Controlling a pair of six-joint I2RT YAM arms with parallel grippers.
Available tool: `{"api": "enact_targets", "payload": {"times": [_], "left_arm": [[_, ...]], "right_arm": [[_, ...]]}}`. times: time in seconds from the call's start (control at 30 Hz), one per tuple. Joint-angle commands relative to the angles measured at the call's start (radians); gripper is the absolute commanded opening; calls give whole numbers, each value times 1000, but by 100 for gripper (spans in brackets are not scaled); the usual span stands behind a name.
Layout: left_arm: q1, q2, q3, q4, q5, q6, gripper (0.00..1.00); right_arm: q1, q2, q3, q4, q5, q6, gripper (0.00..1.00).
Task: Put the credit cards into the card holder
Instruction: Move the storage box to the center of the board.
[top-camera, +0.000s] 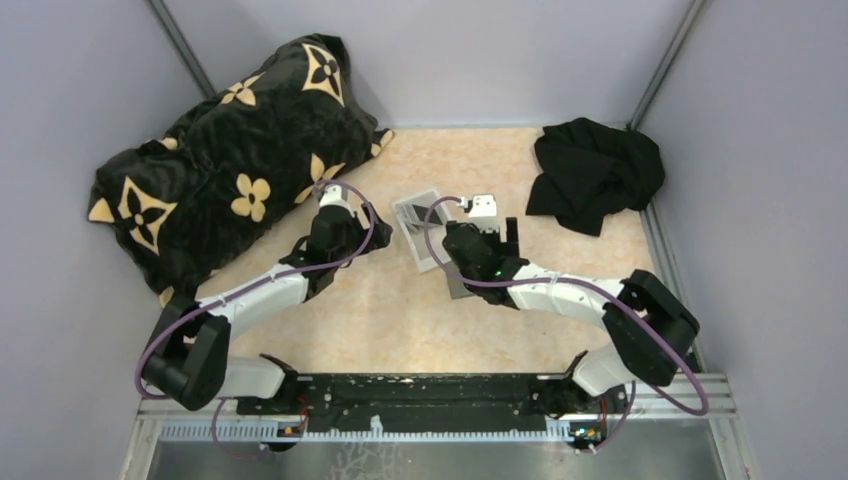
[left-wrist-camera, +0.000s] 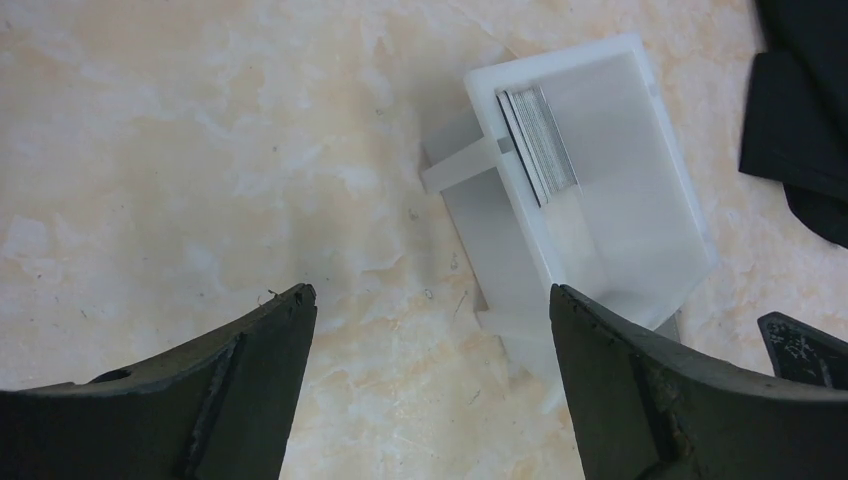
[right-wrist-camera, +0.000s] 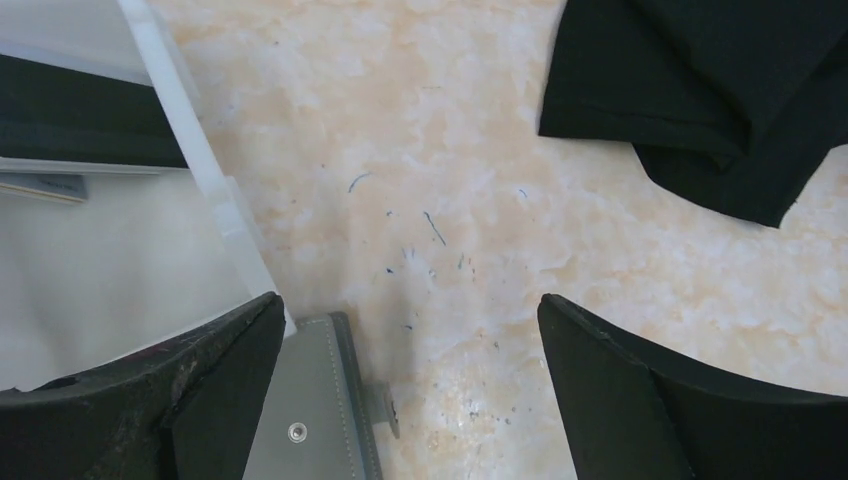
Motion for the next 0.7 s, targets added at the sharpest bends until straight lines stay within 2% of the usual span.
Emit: {"api": "enact_targets", "payload": {"times": [0.0, 0.17, 0.4, 0.67], "left_arm": [[-16, -3, 32, -20, -2, -3, 93], [-22, -5, 38, -19, 26, -8, 93], [-44, 11, 55, 4, 66, -4, 92], [-73, 89, 100, 17, 71, -6, 91]], "right_arm": [[38, 36, 99, -88, 99, 45, 99], [38, 24, 105, -137, -26, 38, 96], [37, -109, -47, 25, -224, -44, 82], [-1, -70, -59, 126, -368, -115, 76]]}}
